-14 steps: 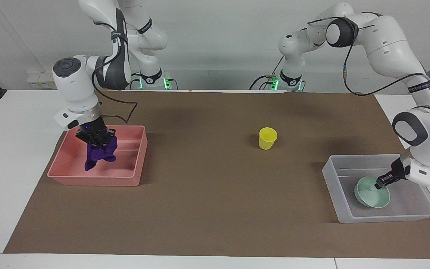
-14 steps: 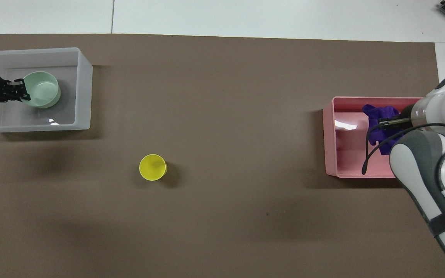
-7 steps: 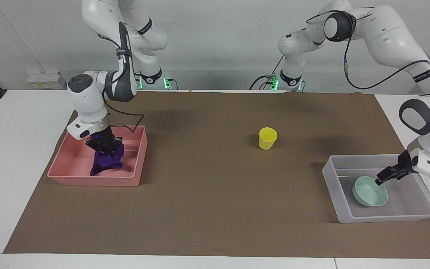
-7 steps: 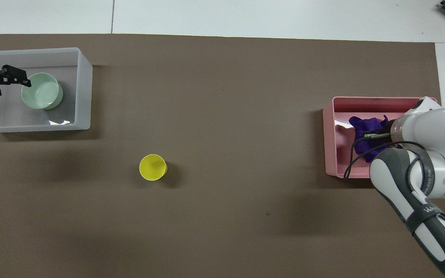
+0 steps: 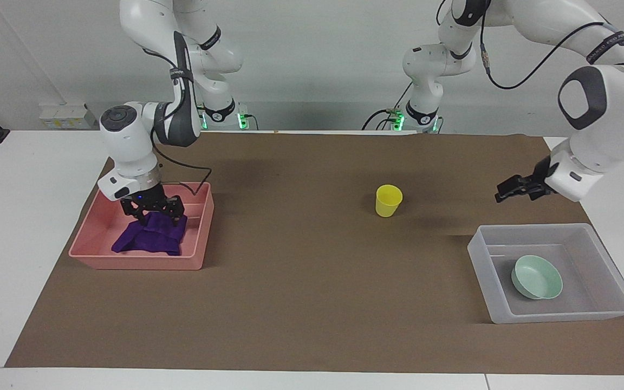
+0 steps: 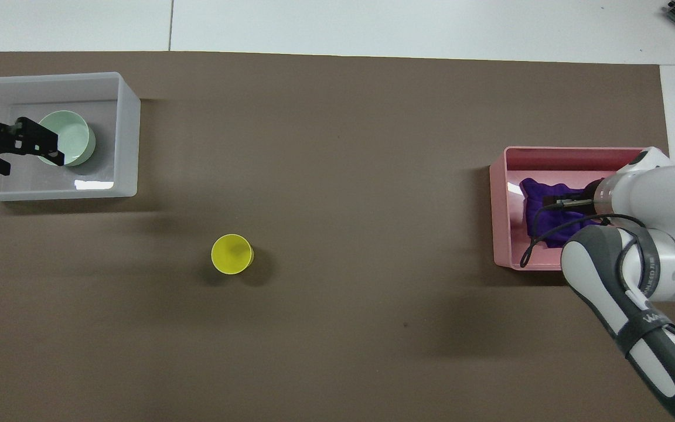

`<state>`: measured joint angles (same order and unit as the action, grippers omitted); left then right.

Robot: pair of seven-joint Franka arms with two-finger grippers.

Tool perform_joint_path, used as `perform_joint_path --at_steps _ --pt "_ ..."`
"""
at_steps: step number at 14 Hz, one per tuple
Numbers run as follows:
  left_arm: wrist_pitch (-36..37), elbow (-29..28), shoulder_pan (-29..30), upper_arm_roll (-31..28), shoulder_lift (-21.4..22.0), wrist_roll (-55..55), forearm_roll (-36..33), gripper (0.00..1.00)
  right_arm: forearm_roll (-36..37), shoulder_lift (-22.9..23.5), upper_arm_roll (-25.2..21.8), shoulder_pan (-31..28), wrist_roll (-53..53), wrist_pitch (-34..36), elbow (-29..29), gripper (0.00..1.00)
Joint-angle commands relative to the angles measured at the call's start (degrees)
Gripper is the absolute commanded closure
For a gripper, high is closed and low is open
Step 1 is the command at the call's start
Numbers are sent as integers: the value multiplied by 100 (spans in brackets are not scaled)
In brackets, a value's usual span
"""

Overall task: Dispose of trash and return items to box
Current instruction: 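Release the cloth in the pink box while the left gripper releases the bowl, then grasp the yellow cup with the left gripper while the right gripper withdraws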

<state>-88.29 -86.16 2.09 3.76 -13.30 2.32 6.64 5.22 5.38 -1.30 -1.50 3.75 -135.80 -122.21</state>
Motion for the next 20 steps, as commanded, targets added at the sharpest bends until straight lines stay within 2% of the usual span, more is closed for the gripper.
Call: perform_joint_path --at_steps 1,2,3,6,9,12,13,14,15,19,20 --pt "-1387 -2398 -296 -86 1440 5 521 0 58 -212 33 359 739 483 180 0" --pt "-1967 -2962 -558 -86 1671 14 575 0 58 -309 50 413 810 649 241 0" --pt "-2400 -3351 -813 -86 1716 58 576 0 58 -397 68 413 794 999 442 0" --pt "-3420 -4046 -1333 -86 1612 295 576 0 5 -547 68 414 636 2500 1451 0" --pt "-3915 -4435 -1676 -86 1559 392 584 0 -135 -643 59 379 521 3461 2209 0" --pt "-4144 -4488 -1825 -86 1375 549 584 0 -267 -994 16 334 434 3954 2360 0" --pt "-4222 -4497 -1861 -86 1313 620 584 16 -424 -1039 -20 317 424 4208 2578 0" --pt "-4241 -4488 -1887 -86 1252 629 584 47 -495 -978 -55 273 363 4472 2928 0" --pt "-4258 -4480 -1905 -86 1208 629 584 67 -513 -926 -72 247 224 4596 3071 0" --pt "-4197 -4427 -1914 -86 1110 857 576 100 -531 -986 -73 158 108 4589 2923 0" --pt "-4145 -4383 -1914 -86 1093 980 576 100 -531 -1021 -64 193 134 4562 2844 0"
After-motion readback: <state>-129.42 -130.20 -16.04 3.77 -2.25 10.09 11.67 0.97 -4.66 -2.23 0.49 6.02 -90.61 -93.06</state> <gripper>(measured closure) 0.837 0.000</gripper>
